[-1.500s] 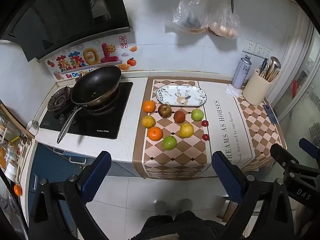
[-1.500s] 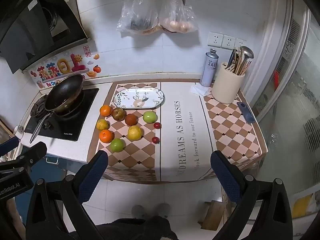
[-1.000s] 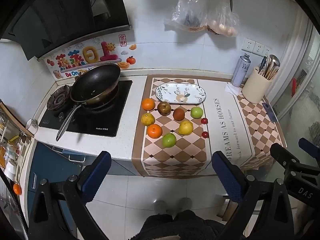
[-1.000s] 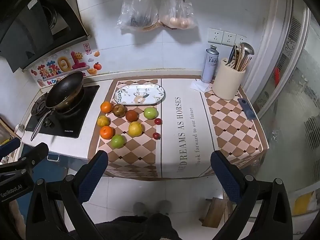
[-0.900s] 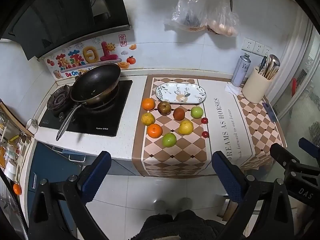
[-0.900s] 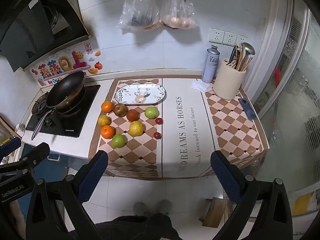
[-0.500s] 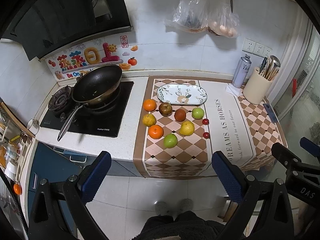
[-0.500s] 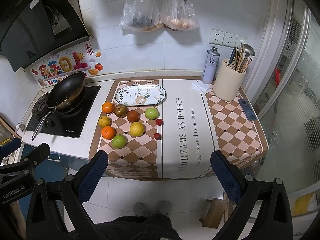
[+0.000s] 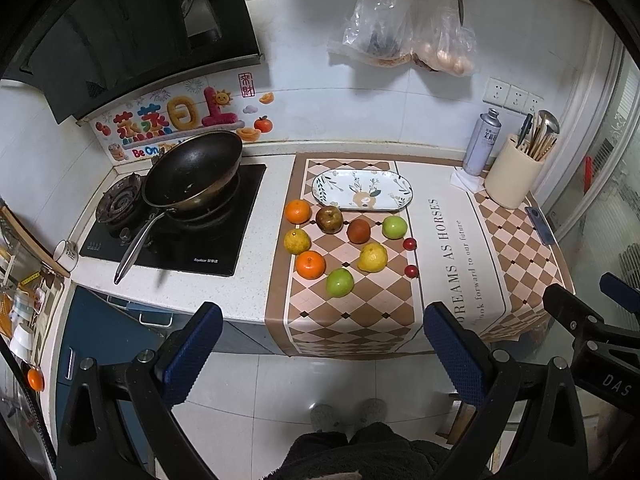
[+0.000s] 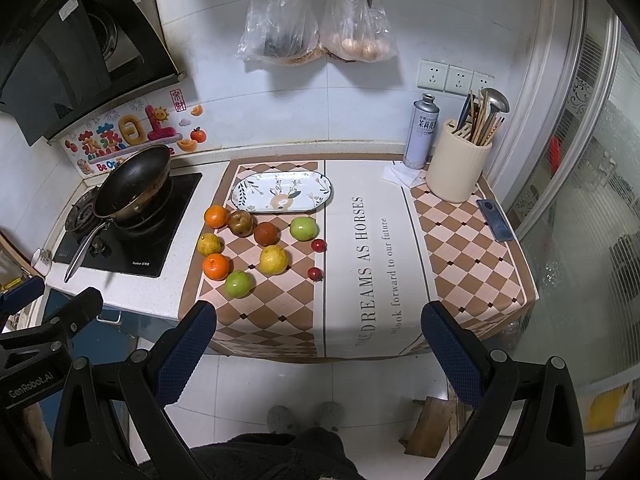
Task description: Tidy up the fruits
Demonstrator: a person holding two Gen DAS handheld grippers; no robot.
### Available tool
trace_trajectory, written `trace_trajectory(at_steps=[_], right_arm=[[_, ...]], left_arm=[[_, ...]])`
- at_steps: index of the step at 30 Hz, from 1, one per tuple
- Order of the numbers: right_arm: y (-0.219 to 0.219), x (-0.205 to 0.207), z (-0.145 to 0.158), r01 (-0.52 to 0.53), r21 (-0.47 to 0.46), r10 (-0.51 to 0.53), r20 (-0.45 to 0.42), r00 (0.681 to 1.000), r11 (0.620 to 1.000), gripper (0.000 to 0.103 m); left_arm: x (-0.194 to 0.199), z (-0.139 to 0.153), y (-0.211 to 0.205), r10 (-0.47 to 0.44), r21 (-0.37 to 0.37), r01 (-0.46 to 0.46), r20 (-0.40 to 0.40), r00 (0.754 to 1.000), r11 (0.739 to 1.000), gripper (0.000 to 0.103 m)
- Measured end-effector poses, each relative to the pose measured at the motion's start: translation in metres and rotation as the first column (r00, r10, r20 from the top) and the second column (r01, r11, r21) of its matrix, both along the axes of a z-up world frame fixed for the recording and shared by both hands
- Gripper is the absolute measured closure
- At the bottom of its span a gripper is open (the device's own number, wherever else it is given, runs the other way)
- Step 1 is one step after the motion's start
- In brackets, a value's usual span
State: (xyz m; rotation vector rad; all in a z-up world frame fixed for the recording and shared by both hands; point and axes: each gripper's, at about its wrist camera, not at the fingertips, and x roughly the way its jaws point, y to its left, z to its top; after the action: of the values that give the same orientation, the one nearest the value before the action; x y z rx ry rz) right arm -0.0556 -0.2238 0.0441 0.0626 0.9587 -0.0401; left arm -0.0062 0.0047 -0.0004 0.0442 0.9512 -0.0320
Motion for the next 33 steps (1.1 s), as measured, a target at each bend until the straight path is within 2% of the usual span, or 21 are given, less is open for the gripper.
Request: trace_trajectory(at_steps=[33], right_arm=[[0.000,0.011,0.006,0.001,0.018,-0.001,0.001,1.000,1.000,0.000]], left_arm=[[0.001,0.000,-0.006,0.000,0.002,0.000,0.005,1.000,1.000,0.000]])
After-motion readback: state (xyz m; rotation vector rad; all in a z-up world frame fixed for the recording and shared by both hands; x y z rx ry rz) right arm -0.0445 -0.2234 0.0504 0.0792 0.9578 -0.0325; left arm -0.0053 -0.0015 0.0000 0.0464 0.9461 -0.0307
